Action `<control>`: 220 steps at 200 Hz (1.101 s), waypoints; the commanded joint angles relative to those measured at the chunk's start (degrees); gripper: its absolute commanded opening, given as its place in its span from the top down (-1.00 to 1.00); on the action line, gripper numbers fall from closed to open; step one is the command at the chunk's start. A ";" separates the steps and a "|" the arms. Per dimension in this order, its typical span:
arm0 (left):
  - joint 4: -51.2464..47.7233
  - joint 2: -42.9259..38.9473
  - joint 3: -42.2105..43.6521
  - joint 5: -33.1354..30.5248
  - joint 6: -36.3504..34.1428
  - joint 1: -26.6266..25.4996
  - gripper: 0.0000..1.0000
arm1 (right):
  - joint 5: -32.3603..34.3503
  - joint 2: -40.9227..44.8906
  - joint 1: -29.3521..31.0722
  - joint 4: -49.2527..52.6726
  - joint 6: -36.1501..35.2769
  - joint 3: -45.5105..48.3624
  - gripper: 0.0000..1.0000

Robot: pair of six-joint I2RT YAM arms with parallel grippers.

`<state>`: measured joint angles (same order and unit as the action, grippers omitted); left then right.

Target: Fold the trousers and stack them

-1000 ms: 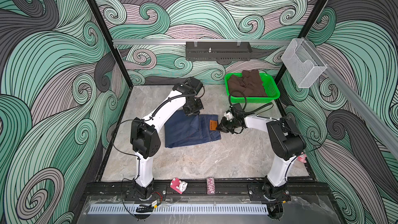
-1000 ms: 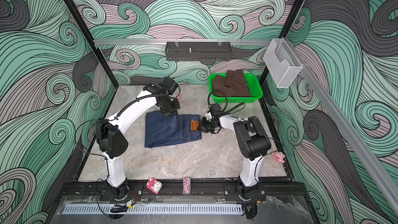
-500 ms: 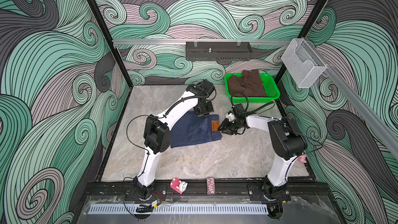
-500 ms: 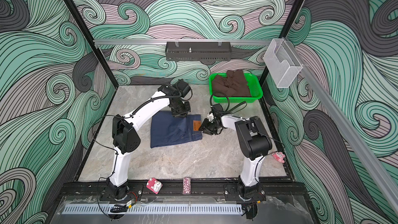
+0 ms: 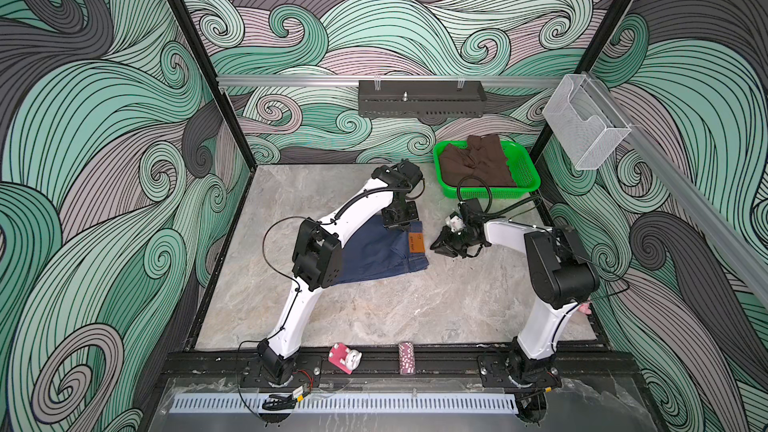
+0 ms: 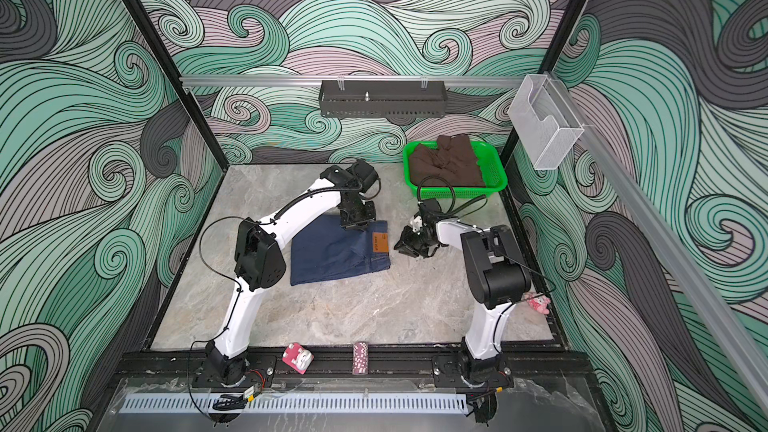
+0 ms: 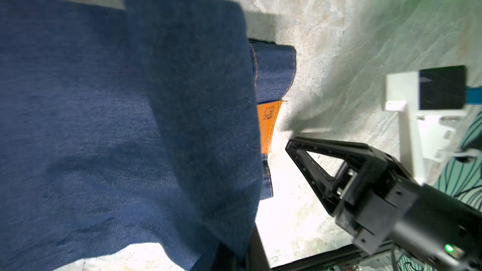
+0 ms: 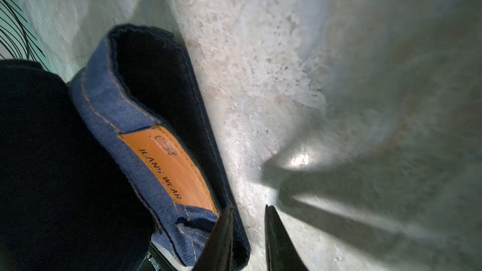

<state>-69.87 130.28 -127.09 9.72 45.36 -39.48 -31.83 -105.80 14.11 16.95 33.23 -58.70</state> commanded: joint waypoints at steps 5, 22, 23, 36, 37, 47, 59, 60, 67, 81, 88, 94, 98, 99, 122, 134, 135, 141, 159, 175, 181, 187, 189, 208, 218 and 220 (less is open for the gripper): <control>-2.20 1.43 -2.53 1.01 -1.08 -1.33 1.00 | -1.02 0.27 0.42 -0.68 0.78 0.65 0.56; -2.29 2.05 -2.64 1.01 -1.16 -1.63 1.00 | -1.31 -0.45 0.79 -1.09 1.03 0.84 0.57; -2.29 2.07 -2.68 1.01 -1.16 -1.64 1.00 | -1.35 -0.46 0.81 -1.11 1.04 0.85 0.57; -2.34 2.63 -3.19 1.01 -1.20 -1.86 1.00 | -1.56 -0.86 1.15 -1.53 1.22 1.02 0.60; -2.31 2.67 -3.22 1.01 -1.18 -1.89 1.00 | -1.56 -0.88 1.12 -1.55 1.22 1.03 0.60; -2.45 3.16 -3.72 1.20 -1.11 -1.96 1.00 | -1.60 -1.14 1.42 -1.68 1.26 1.00 0.63; -2.22 3.73 -4.05 1.93 -0.60 -2.09 1.00 | -1.41 -1.42 1.84 -1.71 1.03 1.00 0.66; -2.17 3.83 -4.05 2.04 -0.53 -2.09 1.00 | -1.44 -1.42 1.86 -1.73 0.99 0.97 0.66; -1.97 4.13 -4.27 2.47 -0.24 -2.20 1.00 | -1.47 -1.62 2.05 -1.77 0.91 0.96 0.67; -2.01 4.82 -4.66 2.68 -0.11 -2.56 1.00 | -1.68 -2.16 2.37 -1.80 1.04 0.90 0.68; -2.03 5.11 -4.80 2.89 -0.02 -2.69 1.00 | -1.72 -2.22 2.46 -1.79 1.04 0.87 0.69; -2.03 5.41 -4.90 3.15 0.03 -2.74 1.00 | -1.74 -2.32 2.50 -1.80 1.05 0.85 0.69; -2.02 5.56 -4.93 3.35 0.07 -2.78 1.00 | -1.66 -2.23 2.58 -1.79 1.06 0.81 0.70; -2.03 5.58 -4.97 3.36 0.07 -2.78 1.00 | -1.65 -2.22 2.59 -1.81 1.05 0.84 0.70; -2.21 6.45 -5.10 4.01 0.05 -2.88 1.00 | -1.55 -2.05 2.59 -1.79 1.25 0.66 0.70; -2.20 6.73 -5.35 4.33 -0.01 -2.83 0.98 | -1.56 -1.87 2.59 -1.66 1.23 0.60 0.70; -2.16 6.74 -5.31 4.38 -0.01 -2.85 0.97 | -1.56 -1.87 2.59 -1.66 1.22 0.60 0.70; -2.12 6.83 -5.49 4.56 -0.01 -2.83 0.92 | -1.52 -1.78 2.58 -1.58 1.27 0.47 0.70; -2.14 6.84 -5.94 5.03 -0.25 -2.83 0.64 | -1.27 -1.22 2.59 -1.02 1.29 0.19 0.70; -2.83 6.66 -7.45 5.63 -0.60 -2.79 0.35 | 0.24 0.36 2.39 0.53 0.82 -0.24 0.70; -3.21 6.53 -8.58 5.85 -0.92 -2.77 0.27 | 1.53 1.65 2.29 1.02 0.66 -0.15 0.70; -3.70 6.33 -9.88 5.84 -1.27 -2.67 0.18 | 2.72 3.14 2.09 1.35 0.44 -0.12 0.70; -3.92 6.20 -10.34 5.89 -1.36 -2.69 0.15 | 3.15 3.73 2.00 1.49 0.39 -0.13 0.69; -4.75 3.88 -13.75 5.66 -2.43 -1.88 -0.11 | 7.23 8.92 0.88 5.37 -0.76 -1.32 0.62; -4.69 1.54 -14.02 5.35 -3.00 -1.12 -0.20 | 9.25 11.46 0.40 7.52 -2.09 -2.66 0.60; -4.67 1.03 -13.90 5.04 -3.16 -0.86 -0.21 | 9.69 11.97 0.39 7.96 -2.46 -2.92 0.60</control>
<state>-71.90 136.57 -138.10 14.74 43.88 -41.58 -28.53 -101.19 15.86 19.27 33.78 -58.50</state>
